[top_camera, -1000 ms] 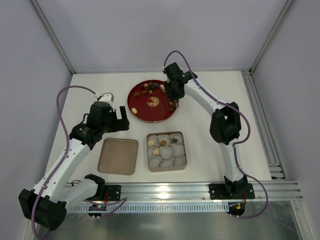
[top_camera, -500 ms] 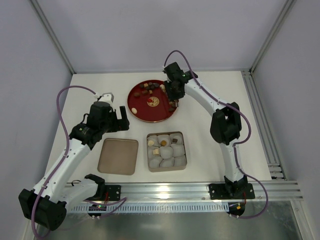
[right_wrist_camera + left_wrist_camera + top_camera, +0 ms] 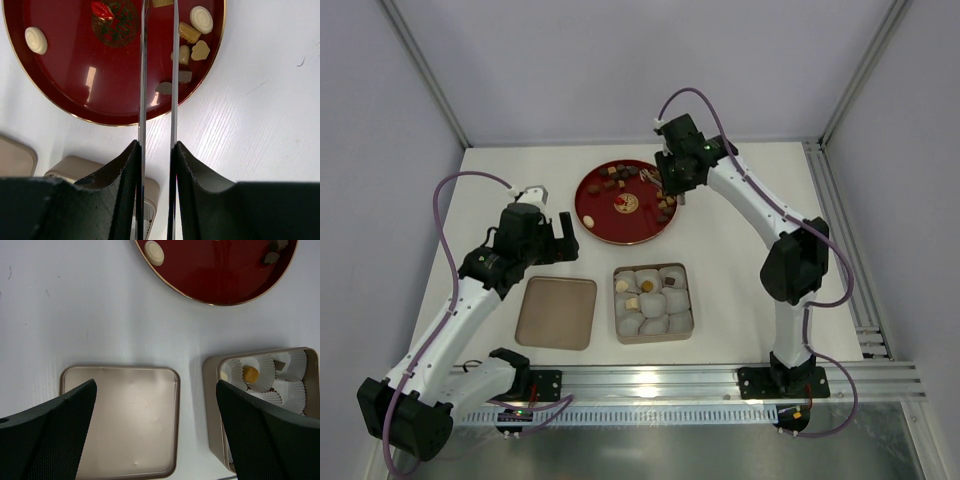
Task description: Pack the chocolate
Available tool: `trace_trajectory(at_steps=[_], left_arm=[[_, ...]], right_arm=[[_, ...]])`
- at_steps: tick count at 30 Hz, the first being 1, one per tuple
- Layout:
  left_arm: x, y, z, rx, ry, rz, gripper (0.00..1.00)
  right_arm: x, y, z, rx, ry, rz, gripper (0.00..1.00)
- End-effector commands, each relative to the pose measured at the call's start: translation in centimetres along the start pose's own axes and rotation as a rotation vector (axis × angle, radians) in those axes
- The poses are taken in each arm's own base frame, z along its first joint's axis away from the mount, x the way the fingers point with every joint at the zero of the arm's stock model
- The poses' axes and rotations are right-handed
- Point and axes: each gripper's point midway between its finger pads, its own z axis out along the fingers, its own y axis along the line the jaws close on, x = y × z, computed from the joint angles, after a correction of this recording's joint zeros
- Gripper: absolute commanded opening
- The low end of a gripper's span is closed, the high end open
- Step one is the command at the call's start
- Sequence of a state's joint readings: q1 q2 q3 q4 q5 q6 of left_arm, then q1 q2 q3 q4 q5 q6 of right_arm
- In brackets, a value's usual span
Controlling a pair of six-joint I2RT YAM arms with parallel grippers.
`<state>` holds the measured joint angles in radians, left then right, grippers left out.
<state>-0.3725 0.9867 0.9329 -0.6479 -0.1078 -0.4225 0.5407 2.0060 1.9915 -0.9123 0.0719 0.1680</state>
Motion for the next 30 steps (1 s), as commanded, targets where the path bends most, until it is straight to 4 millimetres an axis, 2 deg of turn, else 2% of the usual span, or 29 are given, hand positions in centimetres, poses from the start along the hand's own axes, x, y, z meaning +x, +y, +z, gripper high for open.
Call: trace_trajectory(at_steps=[1, 5, 6, 12, 13, 15, 16, 19, 20, 26, 30], left_arm=[[-1.4, -0.4, -0.6, 0.015, -0.041, -0.01, 1.0], [-1.4, -0.4, -0.6, 0.015, -0.041, -0.011, 1.0], [-1.4, -0.4, -0.6, 0.015, -0.042, -0.011, 1.0], [-1.4, -0.4, -0.6, 0.014, -0.043, -0.01, 1.0], [-1.4, -0.4, -0.6, 0.015, -0.042, -0.011, 1.0], [-1.4, -0.5, -0.6, 0.018, -0.041, -0.011, 1.0], [-1.4, -0.5, -0.6, 0.018, -0.041, -0.011, 1.0], [-1.4, -0.4, -0.6, 0.017, -0.041, -0.011, 1.0], [-1.4, -0.4, -0.6, 0.016, -0.04, -0.011, 1.0], [-1.3, -0.3, -0.5, 0.008, -0.04, -0.011, 1.0], [-1.4, -0.3, -0.5, 0.009, -0.038, -0.011, 1.0]], right_arm=[[-0.6, 0.9, -2.9, -0.035, -0.057, 0.006, 0.35], [0.6, 1.7, -4.4, -0.057, -0.051, -0.003, 0.35], [0.5, 1.9, -5.4, -0.062, -0.07, -0.004, 0.35], [3.6, 2.7, -7.7, -0.085, -0.05, -0.018, 0.35], [3.6, 2.8, -8.7, -0.096, -0.068, -0.018, 0.35], [4.6, 3.2, -9.2, -0.107, -0.056, -0.021, 0.35], [4.7, 3.3, -10.3, -0.116, -0.074, -0.021, 0.35], [6.0, 3.8, -11.3, -0.126, -0.067, -0.028, 0.35], [6.3, 3.8, -12.3, -0.133, -0.078, -0.028, 0.35], [9.9, 4.8, -14.6, -0.153, -0.049, -0.046, 0.35], [13.1, 5.2, -16.1, -0.189, -0.033, -0.04, 0.35]])
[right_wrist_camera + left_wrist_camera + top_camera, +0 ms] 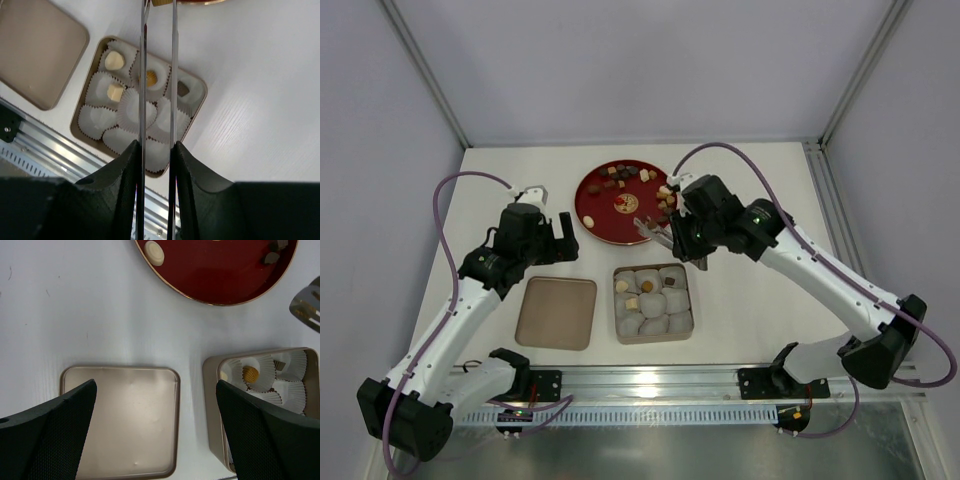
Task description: Pack the chocolate
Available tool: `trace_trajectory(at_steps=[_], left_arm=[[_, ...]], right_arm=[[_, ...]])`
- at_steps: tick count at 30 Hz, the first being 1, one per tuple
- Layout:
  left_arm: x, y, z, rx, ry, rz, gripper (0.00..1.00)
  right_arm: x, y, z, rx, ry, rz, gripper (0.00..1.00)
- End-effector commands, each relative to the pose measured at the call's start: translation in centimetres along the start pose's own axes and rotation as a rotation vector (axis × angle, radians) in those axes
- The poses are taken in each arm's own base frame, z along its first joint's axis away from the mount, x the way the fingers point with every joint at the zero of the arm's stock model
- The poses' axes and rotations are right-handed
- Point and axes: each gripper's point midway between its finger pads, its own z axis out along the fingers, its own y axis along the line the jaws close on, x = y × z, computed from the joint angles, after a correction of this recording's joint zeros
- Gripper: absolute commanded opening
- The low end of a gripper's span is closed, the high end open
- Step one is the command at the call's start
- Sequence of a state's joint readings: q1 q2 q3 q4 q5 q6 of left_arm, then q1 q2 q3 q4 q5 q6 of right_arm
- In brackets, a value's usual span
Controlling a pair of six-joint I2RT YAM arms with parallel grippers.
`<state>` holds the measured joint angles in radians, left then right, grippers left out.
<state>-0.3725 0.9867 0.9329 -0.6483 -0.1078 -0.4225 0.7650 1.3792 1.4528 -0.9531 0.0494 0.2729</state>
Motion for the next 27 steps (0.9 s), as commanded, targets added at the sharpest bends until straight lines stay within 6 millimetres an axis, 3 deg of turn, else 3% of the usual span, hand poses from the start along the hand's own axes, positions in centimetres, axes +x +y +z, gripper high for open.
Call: trace_trajectory(at_steps=[1, 6, 12, 19, 27], left_arm=[[-1.4, -0.3, -0.5, 0.009, -0.038, -0.011, 1.0], [-1.3, -0.3, -0.4, 0.008, -0.036, -0.009, 1.0], [-1.2, -0.3, -0.3, 0.006, -0.033, -0.009, 1.0], [-1.2, -0.3, -0.3, 0.005, -0.03, -0.009, 1.0], [-1.2, -0.2, -0.3, 0.003, -0.031, -0.012, 1.0]], right_arm=[[2.3, 0.9, -2.1, -0.027, -0.008, 0.03, 0.35], [6.2, 1.3, -2.9, -0.049, 0.035, 0.053, 0.35], [9.5, 2.0, -4.0, -0.087, 0.061, 0.073, 0.35], [11.3, 2.9, -4.4, -0.117, 0.083, 0.075, 0.35], [13.1, 4.1, -3.5, -0.122, 0.135, 0.048, 0.35]])
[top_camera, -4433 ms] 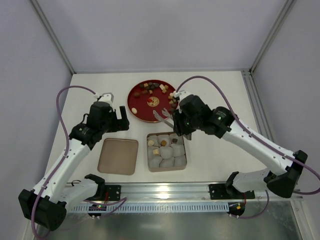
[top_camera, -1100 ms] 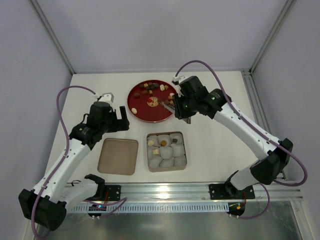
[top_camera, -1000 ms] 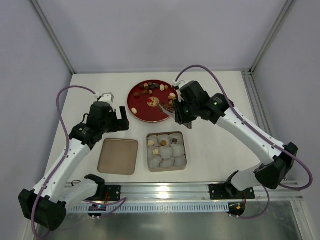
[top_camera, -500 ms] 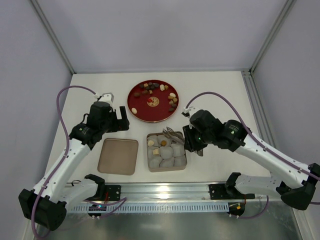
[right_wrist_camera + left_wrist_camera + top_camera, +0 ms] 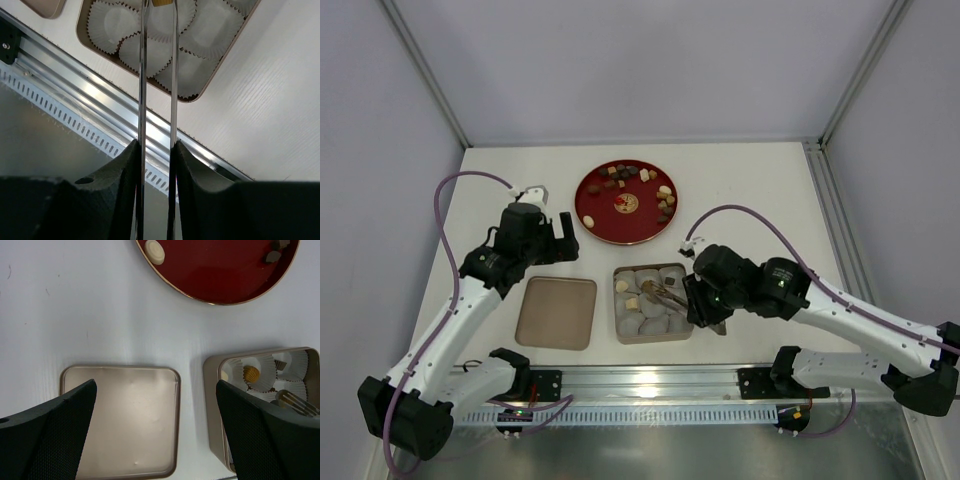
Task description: Pack the chocolate
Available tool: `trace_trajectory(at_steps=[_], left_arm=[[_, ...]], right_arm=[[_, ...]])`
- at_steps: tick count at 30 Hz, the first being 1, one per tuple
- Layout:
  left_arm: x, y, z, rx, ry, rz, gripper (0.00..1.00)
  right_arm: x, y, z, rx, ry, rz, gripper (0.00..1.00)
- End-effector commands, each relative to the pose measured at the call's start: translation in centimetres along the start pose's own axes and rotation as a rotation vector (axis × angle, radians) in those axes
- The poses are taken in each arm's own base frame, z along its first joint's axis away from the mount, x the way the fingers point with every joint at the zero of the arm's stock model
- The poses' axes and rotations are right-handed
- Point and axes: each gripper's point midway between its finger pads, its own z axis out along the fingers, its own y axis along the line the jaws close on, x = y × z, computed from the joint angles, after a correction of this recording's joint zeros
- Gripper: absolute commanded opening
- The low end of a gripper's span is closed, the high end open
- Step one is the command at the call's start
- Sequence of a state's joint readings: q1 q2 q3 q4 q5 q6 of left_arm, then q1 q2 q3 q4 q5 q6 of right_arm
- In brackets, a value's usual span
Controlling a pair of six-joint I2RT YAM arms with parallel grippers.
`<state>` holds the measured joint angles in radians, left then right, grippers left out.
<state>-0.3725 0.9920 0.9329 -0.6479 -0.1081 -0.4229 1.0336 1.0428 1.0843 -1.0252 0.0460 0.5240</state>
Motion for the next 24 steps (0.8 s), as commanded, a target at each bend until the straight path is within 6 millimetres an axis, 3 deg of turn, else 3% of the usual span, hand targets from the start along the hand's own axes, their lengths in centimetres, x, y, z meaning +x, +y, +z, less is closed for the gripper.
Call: trace_trajectory(at_steps=[1, 9, 20, 24], left_arm=[[-1.2, -0.2, -0.4, 0.002, -0.033, -0.01, 1.0], [-1.2, -0.2, -0.4, 0.003, -0.036, -0.01, 1.0], [-1.2, -0.2, -0.4, 0.001, -0.035, -0.01, 1.0], [-1.2, -0.2, -0.5, 0.001, -0.035, -0.009, 1.0]], right_arm=[[0.0, 0.6, 0.4, -0.007, -0.012, 0.013, 0.35], [1.2, 1.0, 1.1, -0.01, 0.019, 0.002, 0.36], [1.2, 1.0, 1.1, -0.005, 0.015, -0.003, 0.43], [0.3, 0.9, 0.4, 0.009, -0.016, -0.012, 0.44]])
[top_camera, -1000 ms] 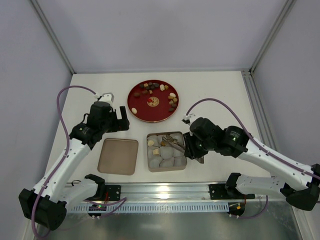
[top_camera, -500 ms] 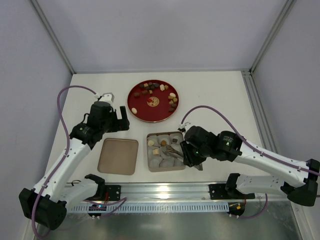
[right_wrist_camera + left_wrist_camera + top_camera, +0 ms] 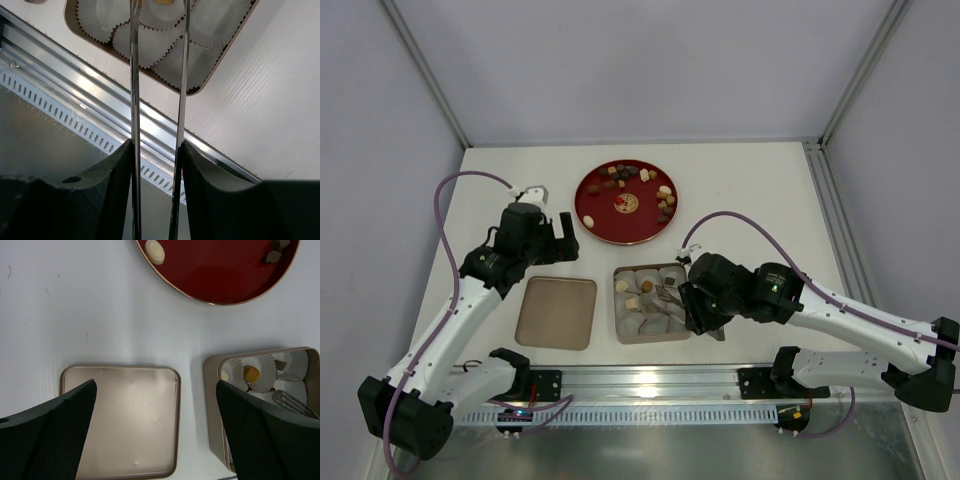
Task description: Pack the chocolate
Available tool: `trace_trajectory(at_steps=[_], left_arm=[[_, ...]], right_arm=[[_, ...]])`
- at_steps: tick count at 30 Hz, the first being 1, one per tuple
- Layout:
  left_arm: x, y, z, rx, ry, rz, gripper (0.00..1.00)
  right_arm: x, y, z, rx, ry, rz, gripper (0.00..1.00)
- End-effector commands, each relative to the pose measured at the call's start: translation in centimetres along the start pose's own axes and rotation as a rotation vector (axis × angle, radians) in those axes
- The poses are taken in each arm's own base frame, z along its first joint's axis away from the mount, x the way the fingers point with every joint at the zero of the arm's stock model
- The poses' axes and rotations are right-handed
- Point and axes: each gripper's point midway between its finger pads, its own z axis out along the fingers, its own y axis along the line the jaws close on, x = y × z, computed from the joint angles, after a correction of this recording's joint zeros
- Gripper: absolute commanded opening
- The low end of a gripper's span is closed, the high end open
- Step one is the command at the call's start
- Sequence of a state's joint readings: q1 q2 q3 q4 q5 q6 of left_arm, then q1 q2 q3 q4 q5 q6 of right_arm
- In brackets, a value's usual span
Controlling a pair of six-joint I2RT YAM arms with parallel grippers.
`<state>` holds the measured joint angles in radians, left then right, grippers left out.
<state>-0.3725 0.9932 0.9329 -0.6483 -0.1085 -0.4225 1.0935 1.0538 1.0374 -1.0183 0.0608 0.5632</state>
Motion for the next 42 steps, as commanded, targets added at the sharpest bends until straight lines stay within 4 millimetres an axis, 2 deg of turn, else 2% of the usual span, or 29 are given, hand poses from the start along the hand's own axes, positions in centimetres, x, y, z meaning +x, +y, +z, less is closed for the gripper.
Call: trace_trajectory(at_steps=[1, 4, 8, 10, 12, 13, 15, 16, 17, 18, 20, 21, 22, 24, 25, 27, 32, 38, 42], left_arm=[[-1.3, -0.2, -0.5, 0.003, -0.038, -0.011, 1.0], [-1.3, -0.2, -0.4, 0.002, -0.035, -0.011, 1.0], [-1.3, -0.2, -0.5, 0.004, -0.036, -0.011, 1.0], [-1.3, -0.2, -0.5, 0.004, -0.037, -0.011, 1.0], [-1.3, -0.3, -0.4, 0.007, -0.035, -0.011, 1.0], [-1.3, -0.3, -0.5, 0.007, -0.036, -0.011, 1.0], [-1.2, -0.3, -0.4, 0.008, -0.031, -0.012, 1.0], [-1.2, -0.4, -0.4, 0.011, -0.03, -0.011, 1.0], [-1.2, -0.3, -0.3, 0.009, -0.029, -0.01, 1.0], [-1.2, -0.4, -0.3, 0.011, -0.028, -0.012, 1.0], [-1.2, -0.4, -0.3, 0.012, -0.028, -0.012, 1.0], [-1.1, -0.4, -0.3, 0.013, -0.026, -0.01, 1.0], [-1.1, -0.4, -0.3, 0.013, -0.026, -0.011, 1.0], [-1.1, -0.4, -0.3, 0.015, -0.026, -0.011, 1.0], [-1.1, -0.4, -0.3, 0.014, -0.025, -0.009, 1.0], [-1.0, -0.5, -0.2, 0.015, -0.023, -0.01, 1.0], [-1.1, -0.5, -0.2, 0.019, -0.021, -0.013, 1.0], [-1.1, -0.6, -0.1, 0.021, -0.021, -0.011, 1.0], [-1.1, -0.6, -0.2, 0.023, -0.023, -0.01, 1.0]], right_arm=[[-1.9, 0.2, -0.9, 0.014, -0.077, -0.003, 0.44], [-3.3, -0.1, -1.7, 0.039, -0.105, -0.025, 0.44], [-6.6, -0.4, -2.6, 0.031, -0.152, -0.039, 0.45], [-9.7, -1.7, -3.1, 0.037, -0.211, -0.025, 0.44], [-11.9, -2.3, -2.7, 0.035, -0.224, -0.022, 0.44], [-13.5, -3.9, -2.7, 0.065, -0.251, -0.014, 0.44], [-16.0, -5.3, -1.8, 0.098, -0.253, -0.004, 0.43], [-17.3, -6.7, -1.6, 0.124, -0.262, 0.007, 0.44], [-19.0, -7.3, -2.1, 0.131, -0.294, 0.017, 0.43], [-19.8, -8.2, -0.6, 0.147, -0.269, 0.027, 0.43], [-21.6, -10.2, -0.1, 0.182, -0.272, 0.053, 0.43], [-23.2, -10.4, -0.4, 0.187, -0.293, 0.052, 0.43], [-23.6, -11.1, 1.1, 0.196, -0.261, 0.057, 0.43], [-25.3, -12.1, 1.4, 0.212, -0.27, 0.069, 0.43], [-25.4, -12.6, 2.9, 0.217, -0.238, 0.076, 0.42], [-26.6, -13.0, 3.1, 0.221, -0.248, 0.079, 0.41], [-27.9, -14.3, 5.7, 0.261, -0.215, 0.088, 0.41], [-28.5, -15.2, 7.3, 0.283, -0.189, 0.099, 0.41], [-28.0, -15.3, 8.0, 0.284, -0.167, 0.104, 0.4]])
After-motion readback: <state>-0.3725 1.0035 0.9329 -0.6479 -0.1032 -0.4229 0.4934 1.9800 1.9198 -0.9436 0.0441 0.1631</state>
